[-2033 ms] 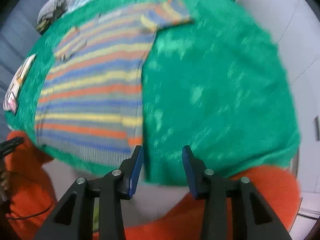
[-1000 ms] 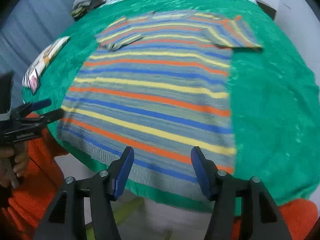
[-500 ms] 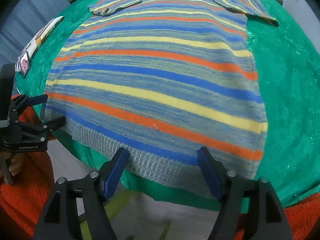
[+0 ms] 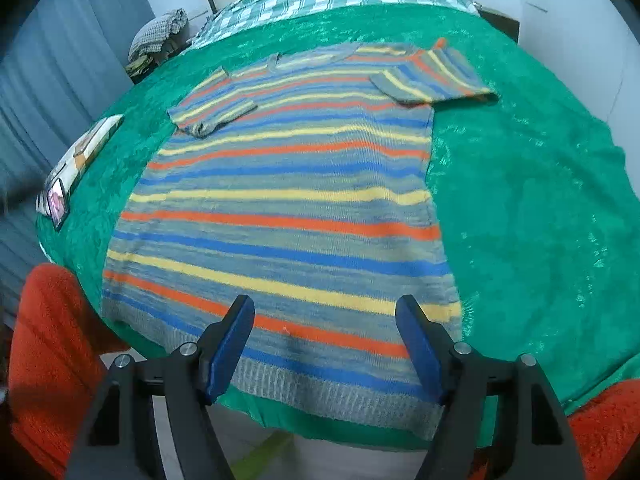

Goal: Fold small clothes

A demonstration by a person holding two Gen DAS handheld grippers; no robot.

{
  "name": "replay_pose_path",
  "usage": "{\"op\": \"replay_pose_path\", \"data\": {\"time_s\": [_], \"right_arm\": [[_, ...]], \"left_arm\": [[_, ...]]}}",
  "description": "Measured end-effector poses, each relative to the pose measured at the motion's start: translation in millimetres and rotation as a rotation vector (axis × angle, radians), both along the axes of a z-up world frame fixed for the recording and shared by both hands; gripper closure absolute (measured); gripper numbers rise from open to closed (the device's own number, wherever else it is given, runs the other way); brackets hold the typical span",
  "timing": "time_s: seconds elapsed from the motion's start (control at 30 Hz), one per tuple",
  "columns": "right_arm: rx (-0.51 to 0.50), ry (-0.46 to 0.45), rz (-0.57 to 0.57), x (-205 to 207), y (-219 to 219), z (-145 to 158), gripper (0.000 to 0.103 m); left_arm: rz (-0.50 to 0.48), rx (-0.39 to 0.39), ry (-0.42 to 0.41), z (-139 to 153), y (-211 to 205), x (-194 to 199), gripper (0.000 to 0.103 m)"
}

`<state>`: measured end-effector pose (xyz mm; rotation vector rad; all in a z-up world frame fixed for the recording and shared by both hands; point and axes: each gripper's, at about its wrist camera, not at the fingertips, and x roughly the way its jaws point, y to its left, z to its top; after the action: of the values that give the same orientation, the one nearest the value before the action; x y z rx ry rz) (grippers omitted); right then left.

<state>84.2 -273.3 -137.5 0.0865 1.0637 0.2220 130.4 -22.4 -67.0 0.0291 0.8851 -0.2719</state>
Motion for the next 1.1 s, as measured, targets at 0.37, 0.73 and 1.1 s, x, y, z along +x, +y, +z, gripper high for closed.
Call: {"op": "replay_pose_path", "data": {"time_s": [0.37, 0.73, 1.1], "right_arm": [[0.025, 0.048, 0.004, 2, -5, -16, 0.030], [0.031, 0.064, -0.020, 10, -9, -26, 0.030], [-0.014, 0.071, 0.020, 12, 8, -33, 0.030]], "left_arm": [[-0.329, 0.431, 0.127, -131, -79, 149, 0.019], [0.370, -0.136, 0.102, -36, 137, 208, 0.100], [0.825, -0.078, 0.246, -81, 283, 186, 0.103]]}}
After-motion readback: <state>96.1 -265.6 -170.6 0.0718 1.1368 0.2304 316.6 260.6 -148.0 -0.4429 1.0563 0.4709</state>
